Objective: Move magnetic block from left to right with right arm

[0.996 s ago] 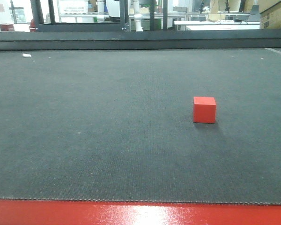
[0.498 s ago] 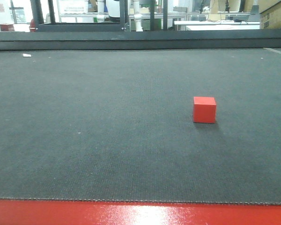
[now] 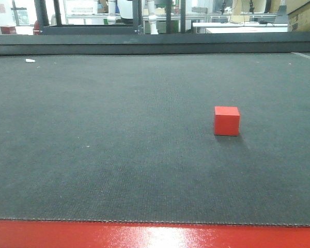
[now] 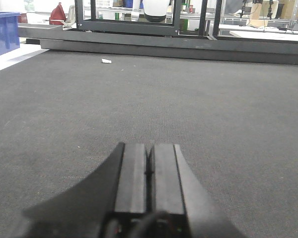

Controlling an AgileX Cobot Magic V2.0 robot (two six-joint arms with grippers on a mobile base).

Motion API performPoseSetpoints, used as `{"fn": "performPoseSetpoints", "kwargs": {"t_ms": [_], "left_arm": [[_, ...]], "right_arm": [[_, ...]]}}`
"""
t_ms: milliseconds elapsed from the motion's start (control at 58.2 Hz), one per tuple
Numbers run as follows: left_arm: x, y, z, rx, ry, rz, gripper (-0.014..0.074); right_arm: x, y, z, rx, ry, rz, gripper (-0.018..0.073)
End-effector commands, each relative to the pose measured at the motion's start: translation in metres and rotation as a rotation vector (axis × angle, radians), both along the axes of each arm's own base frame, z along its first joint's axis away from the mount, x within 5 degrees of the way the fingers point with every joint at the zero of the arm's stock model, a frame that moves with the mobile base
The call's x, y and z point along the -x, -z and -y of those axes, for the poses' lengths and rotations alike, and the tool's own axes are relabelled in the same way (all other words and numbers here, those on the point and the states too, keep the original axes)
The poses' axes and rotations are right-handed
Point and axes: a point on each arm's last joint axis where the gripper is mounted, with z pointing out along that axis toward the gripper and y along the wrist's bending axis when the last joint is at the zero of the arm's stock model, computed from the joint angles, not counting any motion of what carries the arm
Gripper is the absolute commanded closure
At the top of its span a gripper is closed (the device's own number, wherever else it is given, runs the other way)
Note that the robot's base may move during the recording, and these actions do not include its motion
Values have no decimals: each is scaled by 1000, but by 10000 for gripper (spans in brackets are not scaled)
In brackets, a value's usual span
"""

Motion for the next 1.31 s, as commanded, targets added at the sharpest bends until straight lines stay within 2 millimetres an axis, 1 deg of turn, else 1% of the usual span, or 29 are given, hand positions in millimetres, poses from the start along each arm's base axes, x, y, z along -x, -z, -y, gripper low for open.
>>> {"fn": "performPoseSetpoints", "kwargs": {"t_ms": [0, 17, 69, 103, 137, 206, 326, 361, 395, 447, 464, 584, 601, 618, 636, 739, 756, 825, 910, 928, 962, 1082, 1185, 1288], "left_arm": [[1, -5, -1, 15, -9, 87, 722], [1, -5, -1, 15, -9, 87, 722], [1, -5, -1, 15, -9, 87, 722], [1, -5, -1, 15, -9, 87, 722], [1, -5, -1, 15, -9, 87, 722], [1, -5, -1, 15, -9, 87, 722], [1, -5, -1, 15, -9, 87, 722], [1, -5, -1, 15, -9, 87, 722], [1, -5, -1, 15, -9, 87, 722], [1, -5, -1, 15, -9, 87, 722], [1, -5, -1, 15, -9, 87, 722], [1, -5, -1, 15, -9, 87, 722], [1, -5, -1, 15, -9, 87, 722], [1, -5, -1, 15, -9, 87, 722], [1, -5, -1, 15, -9, 87, 722], [1, -5, -1, 15, -9, 87, 722], [1, -5, -1, 15, -9, 87, 722], [1, -5, -1, 15, -9, 87, 722], [1, -5, -1, 15, -9, 87, 722], [1, -5, -1, 15, -9, 87, 722], [1, -5, -1, 15, -9, 87, 722], [1, -5, -1, 15, -9, 87, 722], [1, -5, -1, 15, -9, 87, 722], [1, -5, -1, 15, -9, 87, 722]], "right_arm": [[6, -42, -1, 6, -4, 91, 500], [6, -50, -1, 5, -7, 81, 500], [2, -61, -1, 3, -17, 43, 494], [-3, -69, -1, 2, -26, 18, 473], [-8, -77, -2, 1, -37, -6, 433], [-24, -90, -4, 1, -63, -61, 308], [-59, -108, -11, 4, -123, -190, 17], [-69, -111, -14, 8, -142, -233, -45], [-80, -112, -17, 16, -157, -286, -83], [-94, -120, -23, 30, -194, -339, -76], [-102, -123, -27, 44, -211, -371, -71], [-133, -135, -49, 57, -289, -473, -71], [-139, -134, -52, 54, -297, -501, -71], [-142, -139, -56, 43, -309, -507, -71], [-148, -137, -60, 38, -314, -538, -71], [-172, -144, -83, -43, -332, -649, -71], [-176, -147, -87, -54, -332, -657, -71], [-193, -147, -101, -84, -320, -729, -71], [-215, -143, -117, -108, -285, -813, -71], [-221, -139, -120, -102, -273, -837, -71], [-227, -139, -126, -102, -258, -855, -71], [-253, -125, -144, -96, -184, -930, -71], [-269, -114, -154, -125, -137, -965, -63], [-282, -96, -163, -133, -111, -1011, -63]]}}
